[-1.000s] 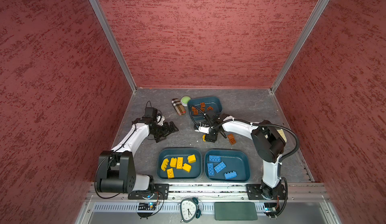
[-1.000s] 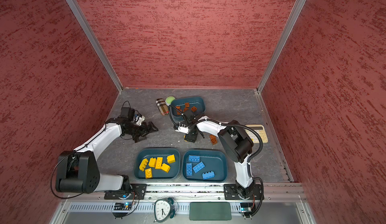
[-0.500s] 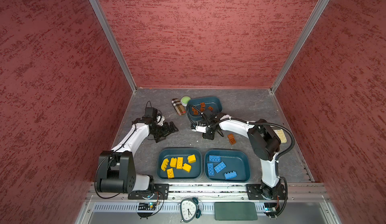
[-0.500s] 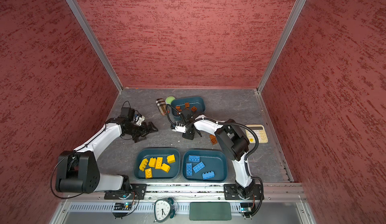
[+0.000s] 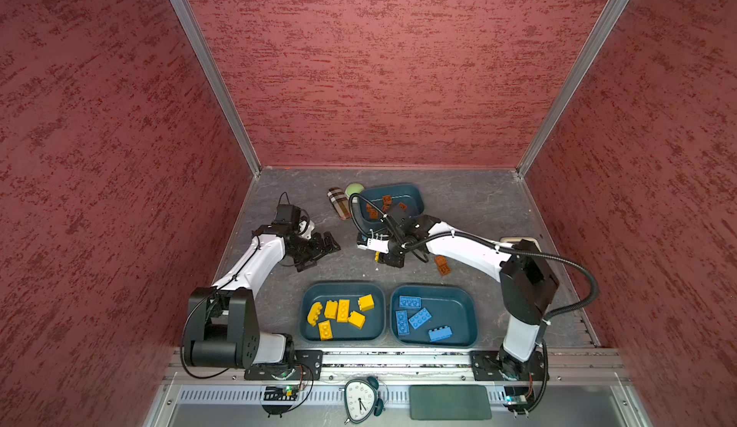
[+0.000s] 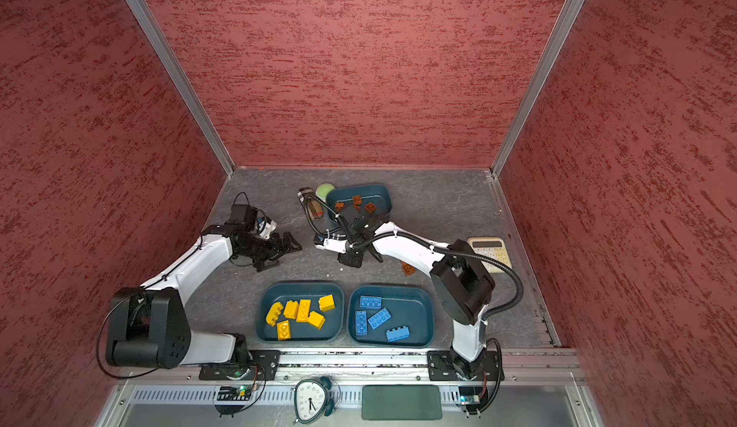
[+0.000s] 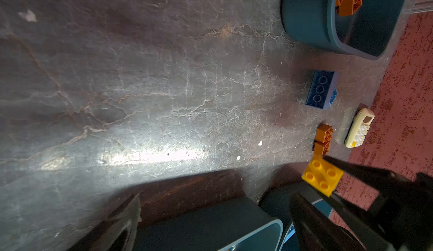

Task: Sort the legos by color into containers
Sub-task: 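Carry the yellow brick into the yellow-brick bin and open the right gripper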

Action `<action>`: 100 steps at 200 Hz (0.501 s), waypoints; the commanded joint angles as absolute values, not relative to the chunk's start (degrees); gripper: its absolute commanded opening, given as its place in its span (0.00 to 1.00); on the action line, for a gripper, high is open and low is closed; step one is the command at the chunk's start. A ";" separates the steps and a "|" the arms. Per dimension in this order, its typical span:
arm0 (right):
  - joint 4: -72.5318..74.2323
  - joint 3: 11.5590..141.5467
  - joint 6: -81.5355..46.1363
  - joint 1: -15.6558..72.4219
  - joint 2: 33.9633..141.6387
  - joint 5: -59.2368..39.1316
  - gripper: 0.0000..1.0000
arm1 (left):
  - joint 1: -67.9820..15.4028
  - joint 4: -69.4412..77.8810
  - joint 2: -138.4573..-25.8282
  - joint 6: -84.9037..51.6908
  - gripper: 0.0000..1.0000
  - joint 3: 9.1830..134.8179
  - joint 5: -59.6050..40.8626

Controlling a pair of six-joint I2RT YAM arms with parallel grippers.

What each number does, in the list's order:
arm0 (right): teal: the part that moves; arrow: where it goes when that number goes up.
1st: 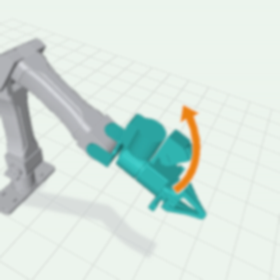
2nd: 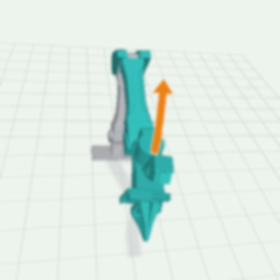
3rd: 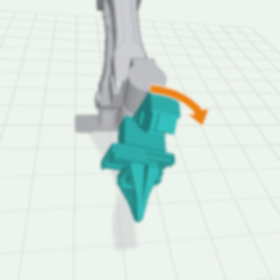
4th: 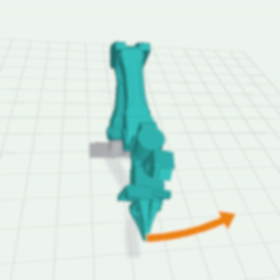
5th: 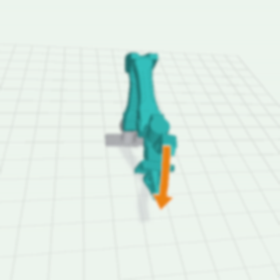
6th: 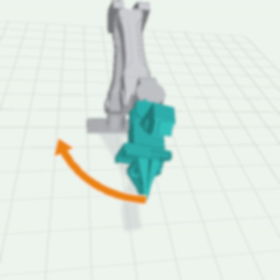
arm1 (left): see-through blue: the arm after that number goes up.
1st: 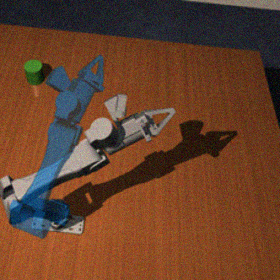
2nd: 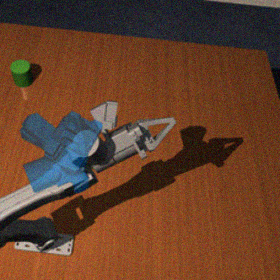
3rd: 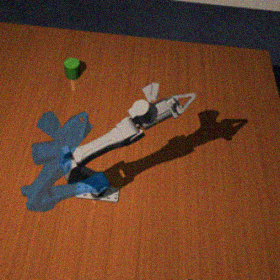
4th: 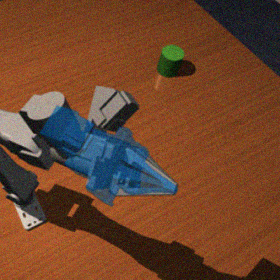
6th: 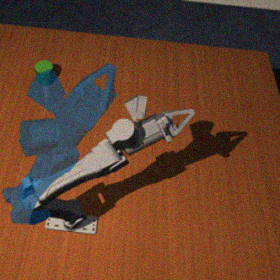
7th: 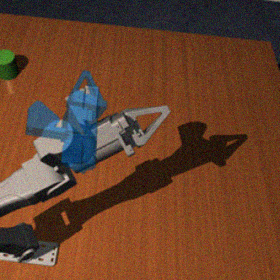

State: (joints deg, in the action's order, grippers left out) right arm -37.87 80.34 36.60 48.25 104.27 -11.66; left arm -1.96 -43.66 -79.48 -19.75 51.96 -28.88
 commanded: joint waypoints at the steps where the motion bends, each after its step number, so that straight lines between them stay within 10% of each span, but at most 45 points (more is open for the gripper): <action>1: -39.51 78.71 35.61 51.91 100.64 -12.91 0.29 | -2.28 -44.27 -78.84 -18.71 1.00 54.04 -29.75; 100: -38.87 71.04 29.91 66.02 96.97 -20.95 0.29 | -2.36 -44.82 -76.90 -18.98 0.99 54.40 -30.61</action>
State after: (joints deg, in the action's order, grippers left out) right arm -38.85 72.25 31.29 64.97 98.48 -17.47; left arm -2.04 -44.16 -78.39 -19.64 53.84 -29.76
